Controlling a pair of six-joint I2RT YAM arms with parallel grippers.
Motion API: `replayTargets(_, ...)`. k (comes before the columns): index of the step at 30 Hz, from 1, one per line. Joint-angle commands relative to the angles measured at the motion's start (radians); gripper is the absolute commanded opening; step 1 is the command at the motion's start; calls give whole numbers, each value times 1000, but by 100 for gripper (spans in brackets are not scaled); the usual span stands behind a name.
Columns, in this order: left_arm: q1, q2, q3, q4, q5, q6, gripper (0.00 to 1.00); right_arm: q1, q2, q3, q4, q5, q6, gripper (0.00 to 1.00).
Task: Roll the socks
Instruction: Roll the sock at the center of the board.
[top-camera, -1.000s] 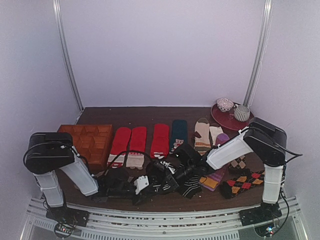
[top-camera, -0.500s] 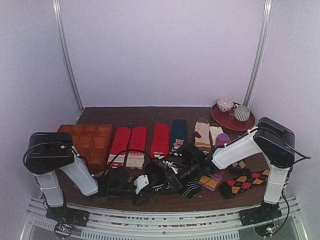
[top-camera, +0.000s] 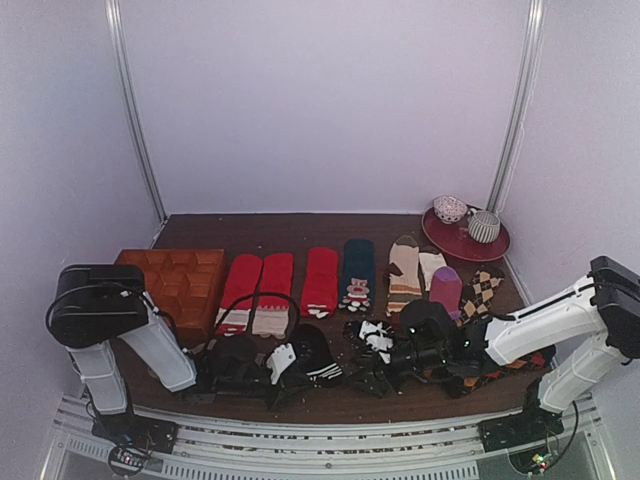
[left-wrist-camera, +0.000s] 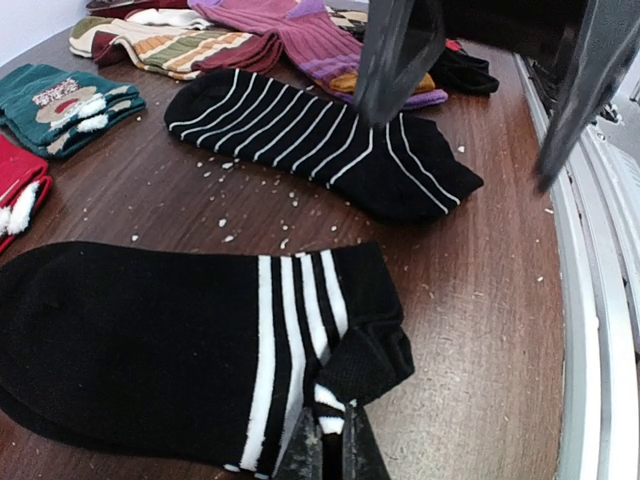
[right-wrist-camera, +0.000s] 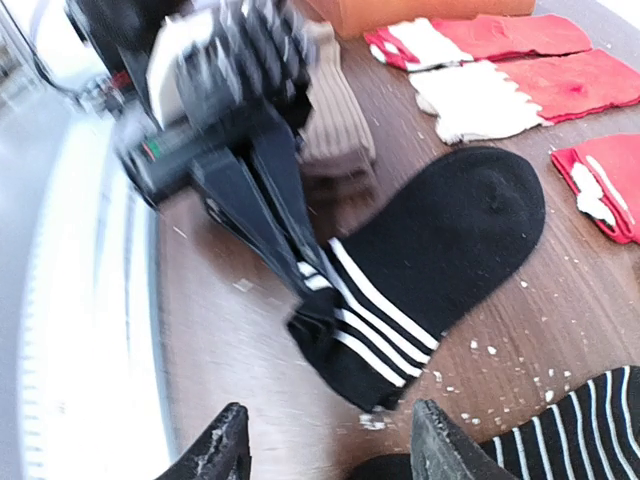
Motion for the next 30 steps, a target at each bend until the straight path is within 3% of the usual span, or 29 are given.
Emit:
replayTargets(1,-3,27,-27,-168,32,-53,0,67,82,-5,91,225,-166,55)
replayTargets(7,-3,40,-13,-184,45,-55,0,111,182,4,212,289,-224,55)
replayTargets(17,-3,54,-19,-178,54,-50,0,138,294,87,194,277,-261,50)
replayTargets(23,-3,58,-23,-174,55,-47,0,139,329,111,175,274,-238,38)
replayTargets(30,-3,52,-30,-158,56,-40,0,135,360,125,163,335,-184,14)
